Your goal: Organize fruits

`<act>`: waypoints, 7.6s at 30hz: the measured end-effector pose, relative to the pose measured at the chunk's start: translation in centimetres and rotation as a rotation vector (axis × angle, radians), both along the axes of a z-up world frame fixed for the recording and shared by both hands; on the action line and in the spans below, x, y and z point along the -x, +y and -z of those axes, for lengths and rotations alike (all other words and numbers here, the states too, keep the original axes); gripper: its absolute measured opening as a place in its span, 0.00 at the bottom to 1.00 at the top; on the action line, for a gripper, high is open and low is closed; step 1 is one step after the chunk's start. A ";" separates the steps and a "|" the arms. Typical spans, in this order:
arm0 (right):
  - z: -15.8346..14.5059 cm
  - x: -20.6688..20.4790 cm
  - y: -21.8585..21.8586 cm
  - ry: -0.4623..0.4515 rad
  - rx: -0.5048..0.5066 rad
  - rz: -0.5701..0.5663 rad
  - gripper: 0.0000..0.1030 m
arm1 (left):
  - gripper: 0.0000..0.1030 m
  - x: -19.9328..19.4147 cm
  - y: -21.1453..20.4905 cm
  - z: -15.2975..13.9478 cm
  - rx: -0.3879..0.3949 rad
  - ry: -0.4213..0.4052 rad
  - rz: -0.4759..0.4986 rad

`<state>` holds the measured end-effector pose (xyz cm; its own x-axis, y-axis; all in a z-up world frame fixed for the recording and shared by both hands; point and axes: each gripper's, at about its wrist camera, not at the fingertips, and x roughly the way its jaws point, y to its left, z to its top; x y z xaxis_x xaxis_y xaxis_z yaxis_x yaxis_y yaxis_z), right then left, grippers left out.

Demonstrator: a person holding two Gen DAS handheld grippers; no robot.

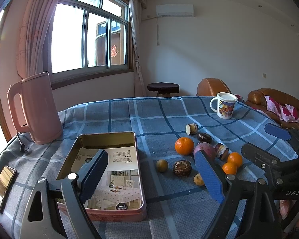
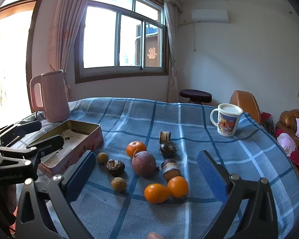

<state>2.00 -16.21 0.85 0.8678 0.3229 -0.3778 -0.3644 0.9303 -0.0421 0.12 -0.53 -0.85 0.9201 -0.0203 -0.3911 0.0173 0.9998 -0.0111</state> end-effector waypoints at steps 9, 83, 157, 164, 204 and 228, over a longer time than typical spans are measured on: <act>0.8 0.1 -0.1 0.004 0.002 0.006 1.00 | 0.87 -0.1 -0.2 0.3 0.002 0.012 0.006; 5.3 -5.0 -6.1 0.151 -0.075 -0.004 0.34 | 0.31 -6.0 -7.2 5.7 0.017 0.217 0.294; 4.2 -0.5 -6.6 -0.120 -0.111 -0.067 0.34 | 0.31 -2.2 -6.8 3.3 -0.028 -0.076 0.182; 4.1 -0.3 -6.9 -0.133 -0.127 -0.073 0.34 | 0.31 -2.0 -6.9 3.0 -0.045 -0.103 0.171; 1.0 -0.7 -3.1 -0.151 -0.127 -0.160 0.34 | 0.31 -2.1 -4.2 0.9 -0.042 -0.110 0.084; -1.3 -2.4 4.4 -0.150 -0.021 -0.268 0.34 | 0.31 -2.9 2.3 0.7 -0.001 -0.045 -0.061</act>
<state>4.40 -11.82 2.19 0.7961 0.5542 -0.2432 -0.5883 0.8030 -0.0958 3.06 1.72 -1.53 0.9364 0.0369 -0.3489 -0.0433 0.9990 -0.0106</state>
